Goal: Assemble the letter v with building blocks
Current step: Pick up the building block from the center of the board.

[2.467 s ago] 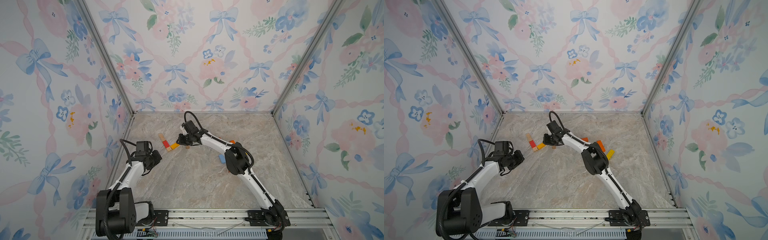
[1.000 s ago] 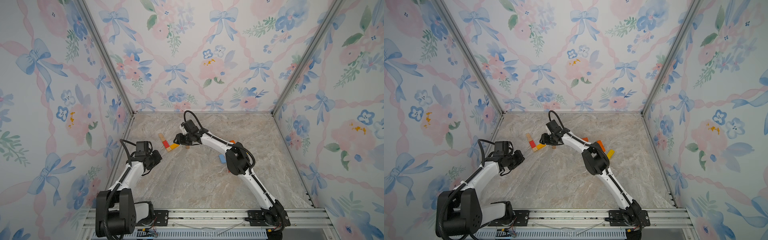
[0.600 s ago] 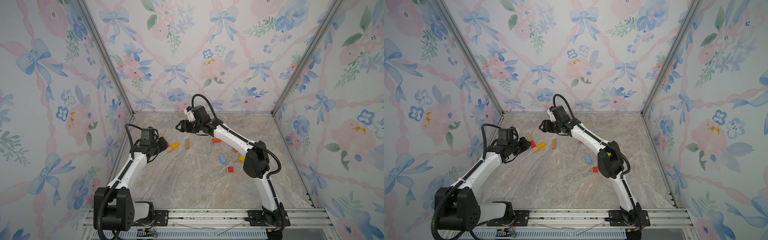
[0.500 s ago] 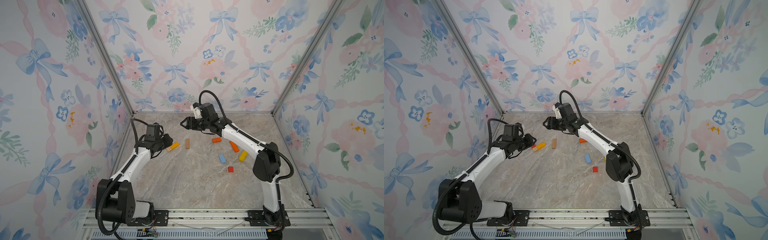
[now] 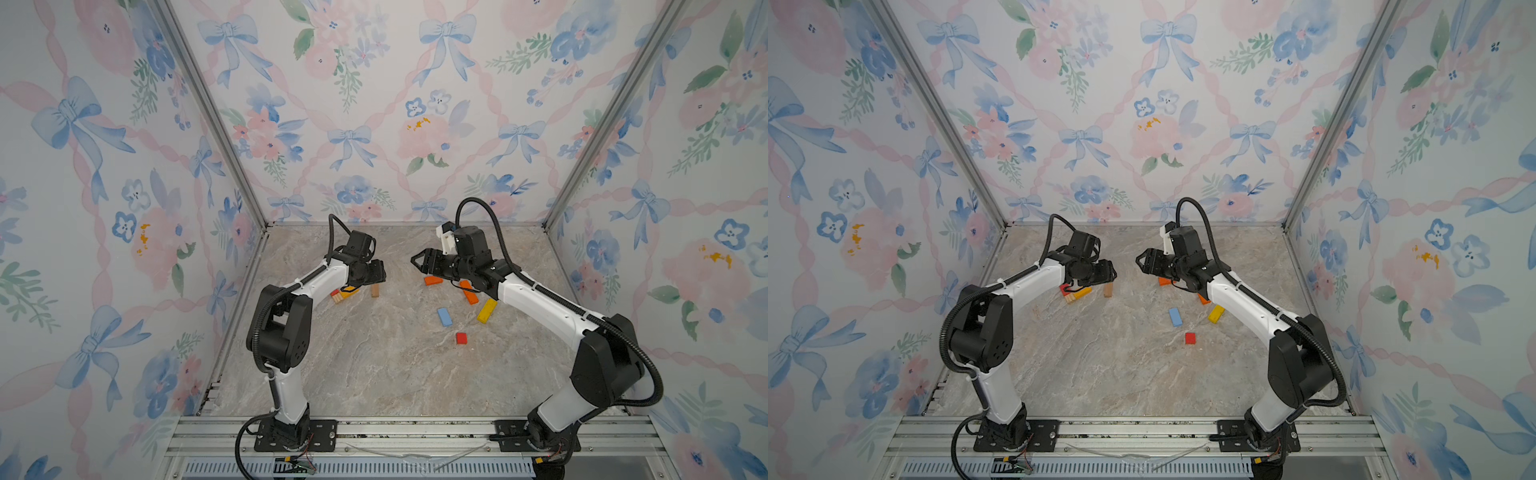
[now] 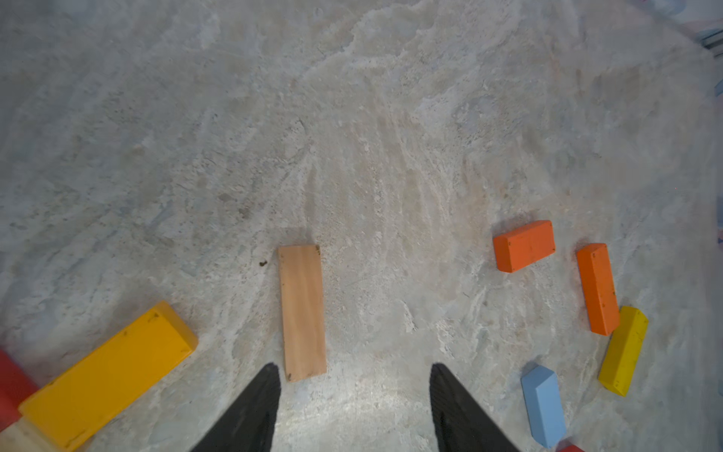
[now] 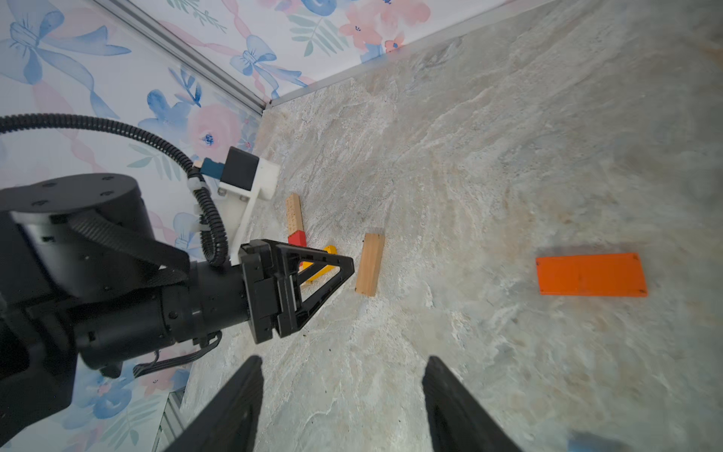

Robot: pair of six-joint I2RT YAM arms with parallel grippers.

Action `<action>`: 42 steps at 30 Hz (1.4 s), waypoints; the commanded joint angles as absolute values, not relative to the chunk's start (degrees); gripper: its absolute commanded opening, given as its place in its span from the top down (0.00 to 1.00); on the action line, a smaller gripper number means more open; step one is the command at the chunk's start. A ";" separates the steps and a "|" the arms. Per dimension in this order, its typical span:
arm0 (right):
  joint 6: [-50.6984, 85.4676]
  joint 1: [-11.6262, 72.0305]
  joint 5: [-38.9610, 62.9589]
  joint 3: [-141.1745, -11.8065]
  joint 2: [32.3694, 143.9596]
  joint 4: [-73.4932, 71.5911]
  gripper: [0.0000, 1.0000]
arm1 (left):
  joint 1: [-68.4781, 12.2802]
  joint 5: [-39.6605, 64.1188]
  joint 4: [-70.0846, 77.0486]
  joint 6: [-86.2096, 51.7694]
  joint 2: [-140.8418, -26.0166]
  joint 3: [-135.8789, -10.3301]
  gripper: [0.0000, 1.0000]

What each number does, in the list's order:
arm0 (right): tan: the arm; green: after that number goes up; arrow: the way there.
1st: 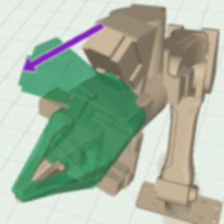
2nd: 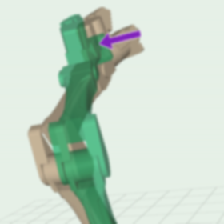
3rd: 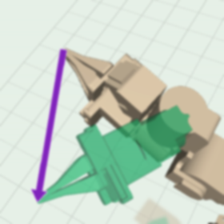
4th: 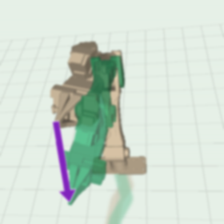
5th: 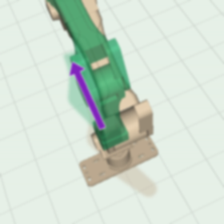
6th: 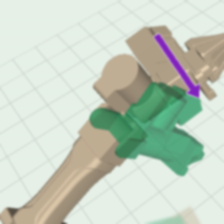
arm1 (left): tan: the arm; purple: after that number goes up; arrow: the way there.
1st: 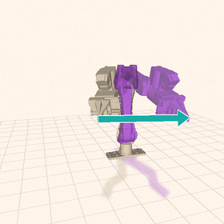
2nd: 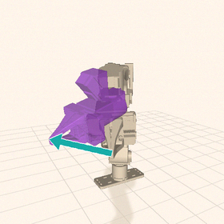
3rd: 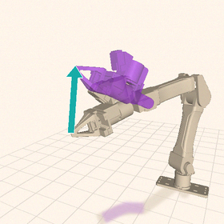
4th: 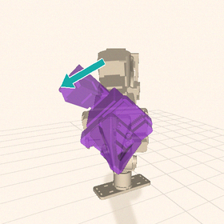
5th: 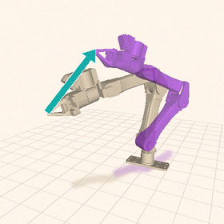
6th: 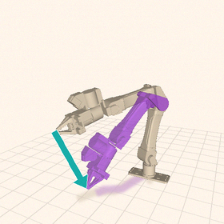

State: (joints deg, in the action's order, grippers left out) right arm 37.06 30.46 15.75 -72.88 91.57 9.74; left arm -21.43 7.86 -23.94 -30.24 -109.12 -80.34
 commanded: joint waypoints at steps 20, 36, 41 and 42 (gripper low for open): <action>38.94 26.56 14.41 -62.85 84.34 8.89 0.33 | -24.98 -4.31 -32.88 -27.61 -121.22 -90.41 0.45; 39.86 26.39 14.43 -61.46 84.03 8.09 0.33 | -25.27 -4.91 -35.43 -25.90 -126.15 -93.51 0.84; 40.06 26.37 14.33 -60.69 83.41 8.09 0.33 | -25.27 -4.94 -35.90 -21.38 -126.85 -96.41 1.00; 40.08 26.40 14.41 -60.58 83.32 8.11 0.33 | -25.19 -5.32 -35.86 -19.90 -126.98 -97.18 1.00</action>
